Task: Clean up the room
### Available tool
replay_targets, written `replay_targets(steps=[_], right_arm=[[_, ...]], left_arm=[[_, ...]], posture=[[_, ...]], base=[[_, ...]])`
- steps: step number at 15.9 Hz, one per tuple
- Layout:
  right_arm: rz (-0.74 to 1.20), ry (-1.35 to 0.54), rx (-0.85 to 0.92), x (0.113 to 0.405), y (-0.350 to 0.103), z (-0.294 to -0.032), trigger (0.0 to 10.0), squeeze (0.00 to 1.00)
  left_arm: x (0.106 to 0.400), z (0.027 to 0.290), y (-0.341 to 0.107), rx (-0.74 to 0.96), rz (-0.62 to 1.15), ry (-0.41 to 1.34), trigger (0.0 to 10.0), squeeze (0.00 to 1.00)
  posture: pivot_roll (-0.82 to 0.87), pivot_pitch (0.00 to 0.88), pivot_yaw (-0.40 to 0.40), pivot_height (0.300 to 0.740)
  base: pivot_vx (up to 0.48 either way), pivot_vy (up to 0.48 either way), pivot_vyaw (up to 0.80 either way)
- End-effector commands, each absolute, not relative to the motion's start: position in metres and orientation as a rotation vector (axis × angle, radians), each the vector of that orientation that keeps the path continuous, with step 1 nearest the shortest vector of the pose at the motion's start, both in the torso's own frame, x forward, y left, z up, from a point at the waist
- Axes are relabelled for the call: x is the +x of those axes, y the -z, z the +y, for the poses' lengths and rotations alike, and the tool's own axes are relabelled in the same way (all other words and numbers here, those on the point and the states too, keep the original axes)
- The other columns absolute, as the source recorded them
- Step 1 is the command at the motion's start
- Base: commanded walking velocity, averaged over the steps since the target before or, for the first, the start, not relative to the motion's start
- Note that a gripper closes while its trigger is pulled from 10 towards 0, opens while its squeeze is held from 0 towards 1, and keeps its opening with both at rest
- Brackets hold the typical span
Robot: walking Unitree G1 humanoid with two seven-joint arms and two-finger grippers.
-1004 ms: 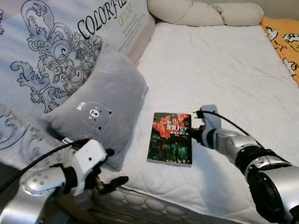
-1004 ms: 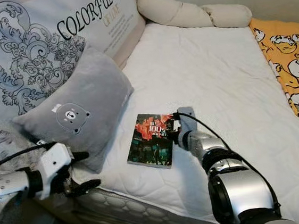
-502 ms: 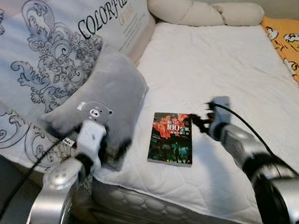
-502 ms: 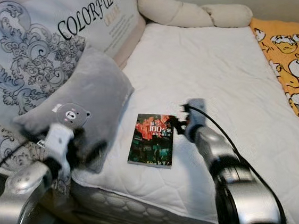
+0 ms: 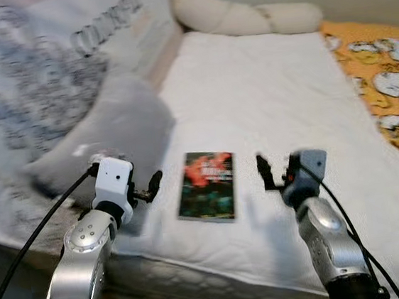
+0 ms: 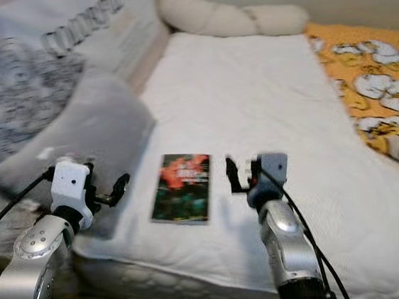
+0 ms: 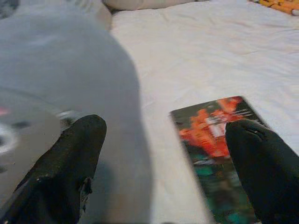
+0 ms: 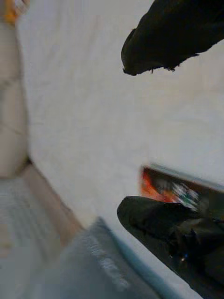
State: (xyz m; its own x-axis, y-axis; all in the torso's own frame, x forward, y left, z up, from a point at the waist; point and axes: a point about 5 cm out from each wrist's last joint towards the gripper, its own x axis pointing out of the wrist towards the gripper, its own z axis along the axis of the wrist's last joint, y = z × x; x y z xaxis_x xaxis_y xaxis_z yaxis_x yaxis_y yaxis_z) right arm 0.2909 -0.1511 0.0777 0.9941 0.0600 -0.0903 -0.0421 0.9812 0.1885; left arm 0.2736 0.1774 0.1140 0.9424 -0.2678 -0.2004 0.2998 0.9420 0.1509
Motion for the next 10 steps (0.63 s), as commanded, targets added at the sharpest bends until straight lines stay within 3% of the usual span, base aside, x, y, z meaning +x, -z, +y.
replay_targets(steps=[1, 3, 10], right_arm=[[0.082, -0.019, 0.148, 0.290, -0.082, -0.156, 10.0, 1.00], [0.072, -0.067, 0.075, 0.286, -0.085, -0.147, 10.0, 1.00], [0.082, -0.049, 0.083, 0.288, -0.088, -0.148, 10.0, 1.00]], left_arm=[[0.275, 0.176, -0.119, 0.205, 0.151, 0.278, 10.0, 0.76], [0.278, 0.175, -0.121, 0.206, 0.143, 0.264, 10.0, 0.76], [0.284, 0.177, -0.117, 0.214, 0.153, 0.238, 10.0, 0.76]], posture=[[0.00, 0.000, -0.029, 0.740], [0.00, 0.000, -0.026, 0.740], [0.00, 0.000, -0.025, 0.740]], base=[[0.000, -0.382, 0.00], [0.000, -0.392, 0.00], [0.000, -0.388, -0.07]])
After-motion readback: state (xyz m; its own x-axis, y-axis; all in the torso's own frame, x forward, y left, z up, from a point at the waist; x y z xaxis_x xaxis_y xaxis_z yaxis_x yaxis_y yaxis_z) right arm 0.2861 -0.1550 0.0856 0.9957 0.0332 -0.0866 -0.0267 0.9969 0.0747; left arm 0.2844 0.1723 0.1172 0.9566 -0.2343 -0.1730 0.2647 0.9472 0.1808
